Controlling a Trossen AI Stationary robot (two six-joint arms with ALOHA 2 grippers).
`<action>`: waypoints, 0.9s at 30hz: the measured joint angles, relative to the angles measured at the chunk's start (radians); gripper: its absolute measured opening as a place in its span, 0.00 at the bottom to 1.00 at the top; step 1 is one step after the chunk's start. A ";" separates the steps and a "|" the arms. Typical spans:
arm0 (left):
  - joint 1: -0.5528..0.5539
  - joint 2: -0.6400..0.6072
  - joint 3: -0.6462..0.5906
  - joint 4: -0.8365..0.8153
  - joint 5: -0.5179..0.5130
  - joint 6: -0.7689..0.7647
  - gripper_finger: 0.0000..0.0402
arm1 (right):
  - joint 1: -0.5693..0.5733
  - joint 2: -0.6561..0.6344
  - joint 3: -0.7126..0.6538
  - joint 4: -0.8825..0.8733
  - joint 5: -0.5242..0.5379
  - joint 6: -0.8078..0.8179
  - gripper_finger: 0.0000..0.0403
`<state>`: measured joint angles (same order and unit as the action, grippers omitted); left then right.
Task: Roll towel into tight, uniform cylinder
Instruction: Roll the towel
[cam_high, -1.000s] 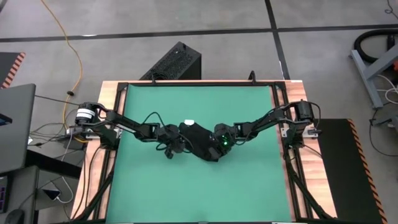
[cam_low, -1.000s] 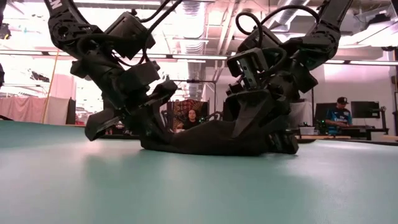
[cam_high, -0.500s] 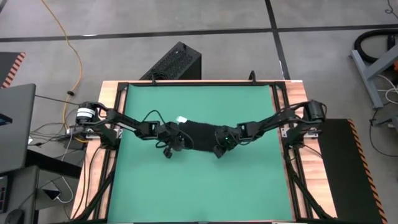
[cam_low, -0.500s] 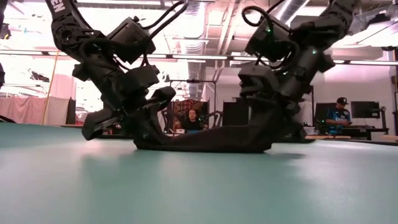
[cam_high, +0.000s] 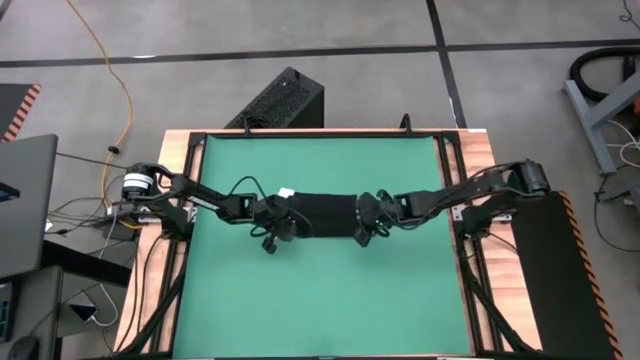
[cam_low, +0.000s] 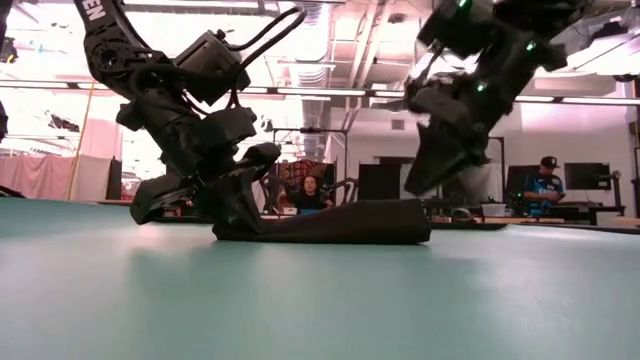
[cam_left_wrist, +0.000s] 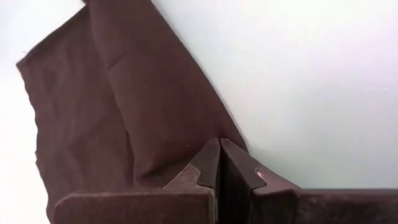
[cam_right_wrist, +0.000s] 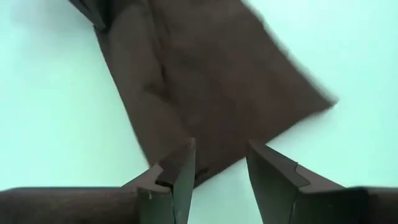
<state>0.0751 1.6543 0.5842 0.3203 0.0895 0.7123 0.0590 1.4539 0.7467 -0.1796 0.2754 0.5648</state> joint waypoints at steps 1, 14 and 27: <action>0.002 0.000 0.000 -0.005 0.000 -0.001 0.00 | 0.012 -0.013 0.000 -0.003 0.031 -0.034 0.41; 0.003 0.000 0.000 -0.007 -0.004 -0.011 0.00 | 0.076 0.158 0.001 0.222 0.147 -0.294 0.16; -0.045 -0.045 -0.003 -0.023 -0.015 -0.131 0.00 | 0.053 0.314 0.006 0.227 0.161 -0.244 0.14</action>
<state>0.0301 1.6089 0.5813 0.2973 0.0748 0.5816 0.1115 1.7681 0.7528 0.0475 0.4362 0.3207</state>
